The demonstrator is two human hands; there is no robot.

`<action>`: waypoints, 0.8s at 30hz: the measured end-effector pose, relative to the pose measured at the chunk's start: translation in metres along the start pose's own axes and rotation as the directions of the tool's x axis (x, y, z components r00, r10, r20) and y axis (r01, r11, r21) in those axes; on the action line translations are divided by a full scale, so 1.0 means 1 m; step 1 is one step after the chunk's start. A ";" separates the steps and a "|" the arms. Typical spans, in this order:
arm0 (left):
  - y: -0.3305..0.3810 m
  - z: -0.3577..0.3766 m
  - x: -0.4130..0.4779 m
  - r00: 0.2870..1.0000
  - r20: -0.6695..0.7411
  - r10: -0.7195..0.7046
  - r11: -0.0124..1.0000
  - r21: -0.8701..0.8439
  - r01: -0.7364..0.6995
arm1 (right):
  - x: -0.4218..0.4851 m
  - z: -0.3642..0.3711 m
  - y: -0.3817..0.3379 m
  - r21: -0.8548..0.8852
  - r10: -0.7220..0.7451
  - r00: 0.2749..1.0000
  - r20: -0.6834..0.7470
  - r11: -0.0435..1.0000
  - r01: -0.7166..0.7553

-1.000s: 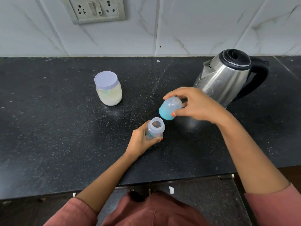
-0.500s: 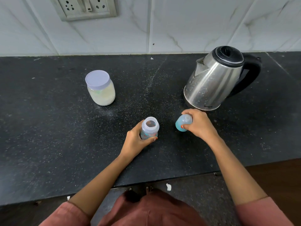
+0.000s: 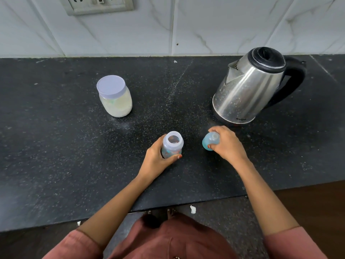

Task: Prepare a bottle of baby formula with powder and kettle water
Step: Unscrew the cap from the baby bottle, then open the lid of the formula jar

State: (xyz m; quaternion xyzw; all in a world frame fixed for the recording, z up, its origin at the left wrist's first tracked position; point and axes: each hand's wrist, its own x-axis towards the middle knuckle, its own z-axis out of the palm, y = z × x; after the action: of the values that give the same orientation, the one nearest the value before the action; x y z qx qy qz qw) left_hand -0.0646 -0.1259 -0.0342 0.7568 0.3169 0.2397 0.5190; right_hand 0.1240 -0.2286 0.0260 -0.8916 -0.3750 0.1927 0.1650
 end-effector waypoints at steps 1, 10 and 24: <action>0.000 0.000 0.000 1.000 0.005 -0.003 1.000 0.003 0.003 | 0.000 -0.001 0.000 -0.017 -0.001 1.000 0.006 1.000 0.001; -0.016 -0.029 0.001 0.993 0.113 -0.021 0.999 0.045 0.016 | 0.017 -0.012 -0.043 0.147 -0.180 0.983 -0.048 0.972 0.185; -0.037 -0.128 0.043 0.865 -0.500 -0.051 0.994 0.062 0.095 | 0.114 0.031 -0.187 0.312 -0.458 0.844 0.280 0.874 0.371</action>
State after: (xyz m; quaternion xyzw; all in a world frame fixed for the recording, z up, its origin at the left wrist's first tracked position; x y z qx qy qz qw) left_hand -0.1319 -0.0037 -0.0237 0.6785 0.4780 0.3929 0.3960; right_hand 0.0698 -0.0162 0.0558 -0.7130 -0.5562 0.3506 0.2437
